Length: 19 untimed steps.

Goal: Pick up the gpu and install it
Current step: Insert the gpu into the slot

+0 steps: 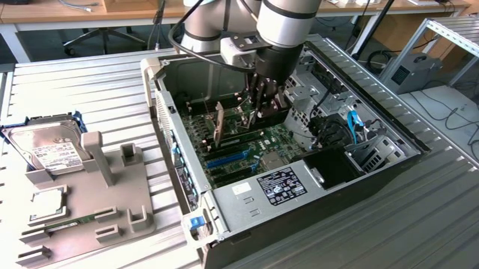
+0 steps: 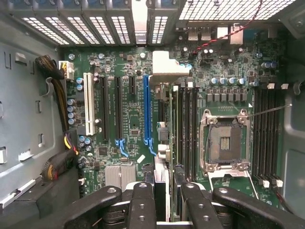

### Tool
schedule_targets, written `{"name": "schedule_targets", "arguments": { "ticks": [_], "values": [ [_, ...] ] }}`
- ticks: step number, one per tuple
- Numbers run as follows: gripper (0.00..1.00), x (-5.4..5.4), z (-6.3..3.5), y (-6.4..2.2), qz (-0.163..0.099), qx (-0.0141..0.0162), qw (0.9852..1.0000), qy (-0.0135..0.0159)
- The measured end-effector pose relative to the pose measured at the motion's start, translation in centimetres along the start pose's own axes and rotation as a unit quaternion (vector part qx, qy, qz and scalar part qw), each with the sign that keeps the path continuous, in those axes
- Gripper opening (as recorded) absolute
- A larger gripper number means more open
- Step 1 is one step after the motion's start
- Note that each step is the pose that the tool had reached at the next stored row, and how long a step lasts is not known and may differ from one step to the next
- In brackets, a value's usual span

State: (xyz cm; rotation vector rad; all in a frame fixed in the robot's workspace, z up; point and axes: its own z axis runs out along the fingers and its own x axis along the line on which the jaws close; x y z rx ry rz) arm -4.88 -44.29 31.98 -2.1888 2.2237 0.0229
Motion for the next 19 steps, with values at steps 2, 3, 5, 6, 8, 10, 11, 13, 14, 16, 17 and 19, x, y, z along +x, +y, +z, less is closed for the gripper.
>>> {"name": "schedule_targets", "arguments": {
  "ticks": [2, 3, 5, 6, 8, 10, 11, 13, 14, 16, 17, 19],
  "values": [
    [0.26, 0.06, 0.02, 0.01, 0.000, 0.0000, 1.0000, 0.0001],
    [0.26, 0.08, 0.04, 0.01, 0.000, 0.0000, 1.0000, 0.0001],
    [0.26, 0.15, 0.09, 0.02, 0.000, 0.0000, 1.0000, 0.0000],
    [0.26, 0.18, 0.11, 0.03, 0.000, 0.0000, 1.0000, 0.0000],
    [0.26, 0.21, 0.14, 0.03, 0.000, 0.0000, 1.0000, 0.0000],
    [0.26, 0.26, 0.17, 0.04, 0.000, 0.0000, 1.0000, 0.0000],
    [0.26, 0.28, 0.18, 0.05, 0.000, 0.0000, 1.0000, 0.0001],
    [0.26, 0.31, 0.22, 0.05, 0.000, 0.0000, 1.0000, 0.0001],
    [0.26, 0.34, 0.24, 0.06, 0.000, 0.0000, 1.0000, 0.0001],
    [0.26, 0.37, 0.27, 0.07, 0.000, 0.0000, 1.0000, 0.0001],
    [0.26, 0.39, 0.29, 0.07, 0.000, 0.0000, 1.0000, 0.0001],
    [0.26, 0.41, 0.32, 0.08, 0.000, 0.0000, 1.0000, 0.0001]
  ]
}}
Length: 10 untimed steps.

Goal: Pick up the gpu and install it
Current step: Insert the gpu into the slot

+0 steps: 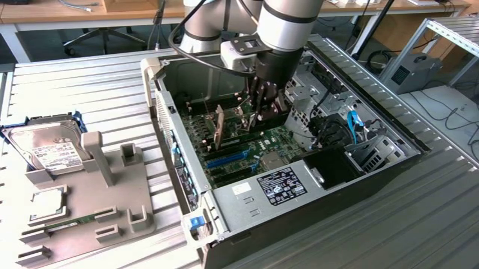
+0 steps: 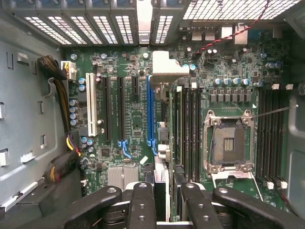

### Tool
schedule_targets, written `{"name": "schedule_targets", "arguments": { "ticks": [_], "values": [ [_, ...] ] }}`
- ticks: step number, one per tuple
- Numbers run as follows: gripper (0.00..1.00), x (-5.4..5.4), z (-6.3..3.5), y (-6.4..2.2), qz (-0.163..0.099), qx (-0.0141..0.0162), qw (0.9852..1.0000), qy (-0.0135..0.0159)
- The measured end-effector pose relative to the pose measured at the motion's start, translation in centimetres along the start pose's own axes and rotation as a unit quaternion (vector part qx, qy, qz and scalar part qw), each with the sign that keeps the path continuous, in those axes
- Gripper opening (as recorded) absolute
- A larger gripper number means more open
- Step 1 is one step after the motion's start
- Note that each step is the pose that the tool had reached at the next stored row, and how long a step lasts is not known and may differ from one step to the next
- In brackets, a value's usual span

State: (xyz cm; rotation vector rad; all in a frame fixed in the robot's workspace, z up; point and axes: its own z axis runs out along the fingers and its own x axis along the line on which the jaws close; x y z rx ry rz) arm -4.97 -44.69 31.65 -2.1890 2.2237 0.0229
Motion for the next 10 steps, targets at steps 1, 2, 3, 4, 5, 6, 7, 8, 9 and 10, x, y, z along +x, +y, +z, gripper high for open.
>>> {"name": "schedule_targets", "arguments": {
  "ticks": [1, 2, 3, 4, 5, 6, 7, 8, 9, 10],
  "values": [
    [0.26, 0.01, 0.01, 0.00, 0.000, 0.0000, 1.0000, 0.0000],
    [0.26, 0.02, 0.03, 0.01, 0.000, 0.0000, 1.0000, 0.0000],
    [0.26, 0.03, 0.04, 0.01, 0.000, 0.0000, 1.0000, 0.0001],
    [0.26, 0.04, 0.06, 0.01, 0.000, 0.0000, 1.0000, 0.0001],
    [0.26, 0.05, 0.08, 0.02, 0.000, 0.0000, 1.0000, 0.0000],
    [0.26, 0.06, 0.10, 0.02, 0.000, 0.0000, 1.0000, 0.0000],
    [0.26, 0.07, 0.11, 0.02, 0.000, 0.0000, 1.0000, 0.0000],
    [0.26, 0.09, 0.14, 0.03, 0.000, 0.0000, 1.0000, 0.0001],
    [0.26, 0.10, 0.16, 0.03, 0.000, 0.0000, 1.0000, 0.0000],
    [0.26, 0.11, 0.18, 0.04, 0.000, 0.0000, 1.0000, 0.0001]
  ]
}}
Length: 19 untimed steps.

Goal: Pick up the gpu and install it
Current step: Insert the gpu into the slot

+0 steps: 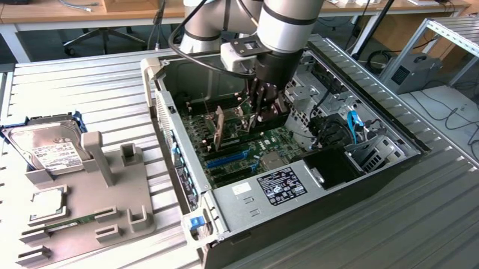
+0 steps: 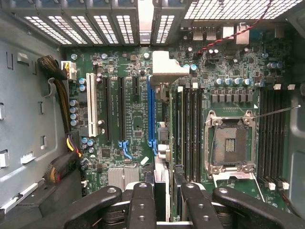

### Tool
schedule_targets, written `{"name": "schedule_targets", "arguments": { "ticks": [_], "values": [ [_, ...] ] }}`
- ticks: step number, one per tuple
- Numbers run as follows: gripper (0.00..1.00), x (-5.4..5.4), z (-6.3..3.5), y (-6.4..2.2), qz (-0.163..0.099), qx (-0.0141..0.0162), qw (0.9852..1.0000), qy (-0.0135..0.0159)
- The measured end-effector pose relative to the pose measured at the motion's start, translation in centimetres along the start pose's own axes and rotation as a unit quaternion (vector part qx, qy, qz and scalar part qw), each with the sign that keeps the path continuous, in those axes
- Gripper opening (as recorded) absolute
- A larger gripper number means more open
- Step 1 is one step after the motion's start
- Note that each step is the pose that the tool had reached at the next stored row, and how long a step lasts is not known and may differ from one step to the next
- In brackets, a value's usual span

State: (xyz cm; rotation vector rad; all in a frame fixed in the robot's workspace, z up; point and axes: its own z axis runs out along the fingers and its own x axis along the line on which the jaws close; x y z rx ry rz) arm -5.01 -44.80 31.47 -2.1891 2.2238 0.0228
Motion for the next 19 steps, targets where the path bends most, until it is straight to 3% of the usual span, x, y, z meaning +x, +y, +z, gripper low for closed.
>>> {"name": "schedule_targets", "arguments": {
  "ticks": [19],
  "values": [
    [0.26, 0.17, 0.33, 0.09, 0.000, 0.0000, 1.0000, 0.0000]
  ]
}}
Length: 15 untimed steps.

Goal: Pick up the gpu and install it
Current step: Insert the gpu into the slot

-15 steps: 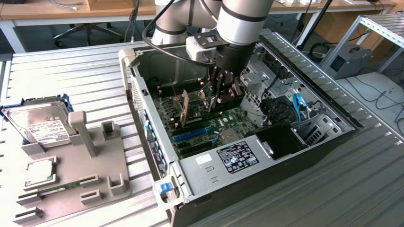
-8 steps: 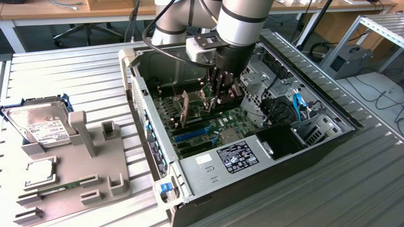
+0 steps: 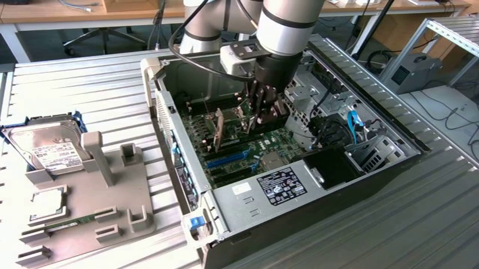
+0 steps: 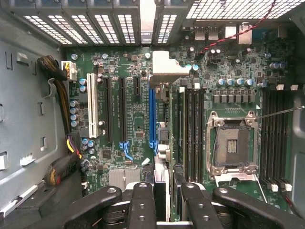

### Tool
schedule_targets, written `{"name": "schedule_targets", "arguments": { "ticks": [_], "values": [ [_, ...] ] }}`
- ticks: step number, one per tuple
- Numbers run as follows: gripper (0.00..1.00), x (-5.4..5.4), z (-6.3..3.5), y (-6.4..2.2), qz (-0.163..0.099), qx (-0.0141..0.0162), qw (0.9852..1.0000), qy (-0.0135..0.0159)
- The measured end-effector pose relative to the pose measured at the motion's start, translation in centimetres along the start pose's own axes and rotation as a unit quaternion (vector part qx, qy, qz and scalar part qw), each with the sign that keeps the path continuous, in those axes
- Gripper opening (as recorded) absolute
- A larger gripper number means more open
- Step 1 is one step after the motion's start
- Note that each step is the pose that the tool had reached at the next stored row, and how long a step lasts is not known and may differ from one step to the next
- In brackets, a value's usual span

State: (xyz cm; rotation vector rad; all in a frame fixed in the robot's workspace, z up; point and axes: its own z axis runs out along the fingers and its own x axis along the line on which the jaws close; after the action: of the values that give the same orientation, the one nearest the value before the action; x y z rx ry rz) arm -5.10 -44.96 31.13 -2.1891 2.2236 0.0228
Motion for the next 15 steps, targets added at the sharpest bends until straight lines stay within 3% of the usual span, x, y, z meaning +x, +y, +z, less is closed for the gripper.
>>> {"name": "schedule_targets", "arguments": {
  "ticks": [15],
  "values": [
    [0.26, 0.14, 0.30, 0.11, 0.000, 0.0000, 1.0000, 0.0000]
  ]
}}
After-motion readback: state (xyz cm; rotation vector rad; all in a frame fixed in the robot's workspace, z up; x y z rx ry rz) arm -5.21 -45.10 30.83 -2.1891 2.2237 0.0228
